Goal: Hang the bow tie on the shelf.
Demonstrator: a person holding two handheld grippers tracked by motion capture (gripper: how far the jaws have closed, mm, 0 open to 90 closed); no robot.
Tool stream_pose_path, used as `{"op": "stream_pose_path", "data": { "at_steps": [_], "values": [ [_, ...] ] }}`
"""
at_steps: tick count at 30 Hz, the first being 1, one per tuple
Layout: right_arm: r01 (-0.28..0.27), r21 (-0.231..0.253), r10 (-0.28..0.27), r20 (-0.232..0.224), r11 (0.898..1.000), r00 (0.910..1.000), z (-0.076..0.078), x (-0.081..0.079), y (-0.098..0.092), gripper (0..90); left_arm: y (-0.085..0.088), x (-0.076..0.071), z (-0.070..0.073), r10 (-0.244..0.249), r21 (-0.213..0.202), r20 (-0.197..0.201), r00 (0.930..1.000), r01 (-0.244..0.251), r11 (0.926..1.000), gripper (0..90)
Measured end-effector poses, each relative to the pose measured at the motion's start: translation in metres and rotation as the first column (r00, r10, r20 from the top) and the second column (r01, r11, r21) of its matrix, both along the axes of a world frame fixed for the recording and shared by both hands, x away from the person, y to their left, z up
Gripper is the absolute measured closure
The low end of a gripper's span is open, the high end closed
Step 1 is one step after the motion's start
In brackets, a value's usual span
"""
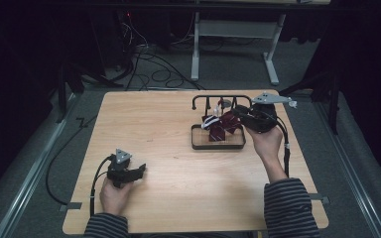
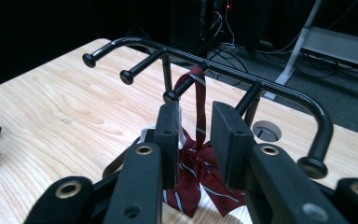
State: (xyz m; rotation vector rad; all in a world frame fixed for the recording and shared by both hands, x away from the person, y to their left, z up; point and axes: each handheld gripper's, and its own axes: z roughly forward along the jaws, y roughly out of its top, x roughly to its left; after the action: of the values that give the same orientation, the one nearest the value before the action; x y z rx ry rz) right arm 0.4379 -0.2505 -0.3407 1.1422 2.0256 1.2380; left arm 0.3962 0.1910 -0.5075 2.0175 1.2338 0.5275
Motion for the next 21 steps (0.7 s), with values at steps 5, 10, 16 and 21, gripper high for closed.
{"op": "stream_pose_path", "data": {
  "at_steps": [5, 10, 16, 21],
  "values": [
    [-0.001, 0.000, 0.001, 0.006, 1.000, 1.0000, 0.001, -0.006, -0.002, 71.3, 0.000, 0.000, 0.000, 0.000, 0.000, 0.000, 1.0000, 0.000, 1.0000, 29.8],
    [0.003, -0.010, -0.003, 0.006, 1.000, 1.0000, -0.002, -0.012, -0.005, 68.9, 0.000, 0.000, 0.000, 0.000, 0.000, 0.000, 1.0000, 0.000, 1.0000, 29.7],
    [0.007, -0.013, -0.007, -0.002, 1.000, 1.0000, -0.003, -0.019, -0.011, 68.8, 0.000, 0.000, 0.000, 0.002, 0.000, 0.001, 1.0000, -0.002, 1.0000, 29.8],
    [0.012, -0.001, -0.012, 0.004, 1.000, 0.9999, -0.003, -0.024, -0.014, 68.7, 0.000, 0.000, 0.000, 0.003, 0.001, 0.001, 1.0000, -0.003, 1.0000, 29.8]
  ]
}}
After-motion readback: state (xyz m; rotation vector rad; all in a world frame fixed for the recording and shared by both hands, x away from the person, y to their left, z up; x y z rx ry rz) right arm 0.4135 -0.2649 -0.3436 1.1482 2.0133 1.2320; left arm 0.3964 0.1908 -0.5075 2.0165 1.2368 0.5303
